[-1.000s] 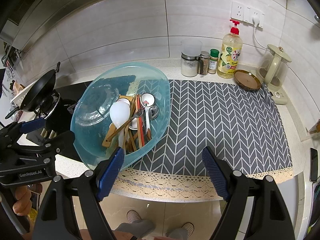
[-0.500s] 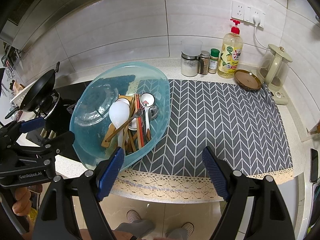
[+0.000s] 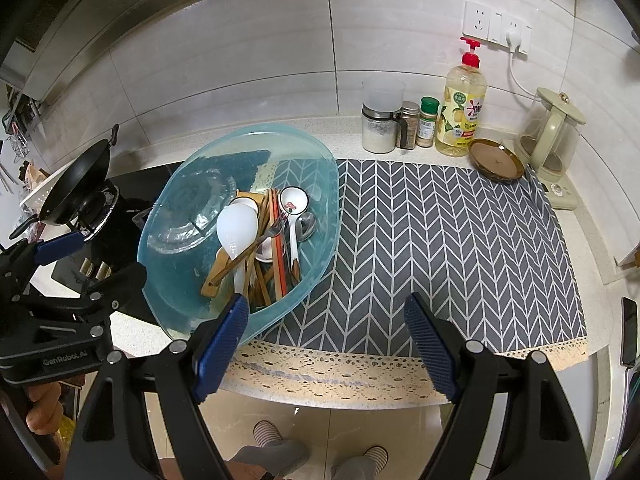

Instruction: Organize utensils

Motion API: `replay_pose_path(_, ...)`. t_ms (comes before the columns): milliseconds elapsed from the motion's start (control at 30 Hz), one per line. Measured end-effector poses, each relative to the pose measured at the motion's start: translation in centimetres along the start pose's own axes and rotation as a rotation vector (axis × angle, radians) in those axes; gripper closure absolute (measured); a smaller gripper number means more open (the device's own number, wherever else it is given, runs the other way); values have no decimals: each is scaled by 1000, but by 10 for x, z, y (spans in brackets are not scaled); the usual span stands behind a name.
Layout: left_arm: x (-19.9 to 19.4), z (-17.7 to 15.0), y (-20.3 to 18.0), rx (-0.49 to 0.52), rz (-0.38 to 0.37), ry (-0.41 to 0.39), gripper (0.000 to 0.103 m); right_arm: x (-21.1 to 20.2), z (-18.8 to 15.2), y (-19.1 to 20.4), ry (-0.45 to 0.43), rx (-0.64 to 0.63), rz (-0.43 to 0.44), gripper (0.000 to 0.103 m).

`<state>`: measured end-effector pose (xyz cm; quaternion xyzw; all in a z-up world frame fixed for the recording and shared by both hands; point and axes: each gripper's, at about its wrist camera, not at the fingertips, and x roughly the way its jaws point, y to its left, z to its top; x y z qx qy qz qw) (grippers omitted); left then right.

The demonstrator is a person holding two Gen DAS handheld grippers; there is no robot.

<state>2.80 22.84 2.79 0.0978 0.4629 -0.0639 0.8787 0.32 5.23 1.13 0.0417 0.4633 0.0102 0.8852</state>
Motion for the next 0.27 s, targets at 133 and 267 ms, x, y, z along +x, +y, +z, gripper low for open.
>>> replay_pose_path(133, 1, 1, 1, 1, -19, 3, 4, 3, 1, -3, 2, 0, 0, 25)
replay_pose_path(267, 0, 1, 1, 3, -21, 2, 4, 4, 1, -4, 3, -3, 2, 25)
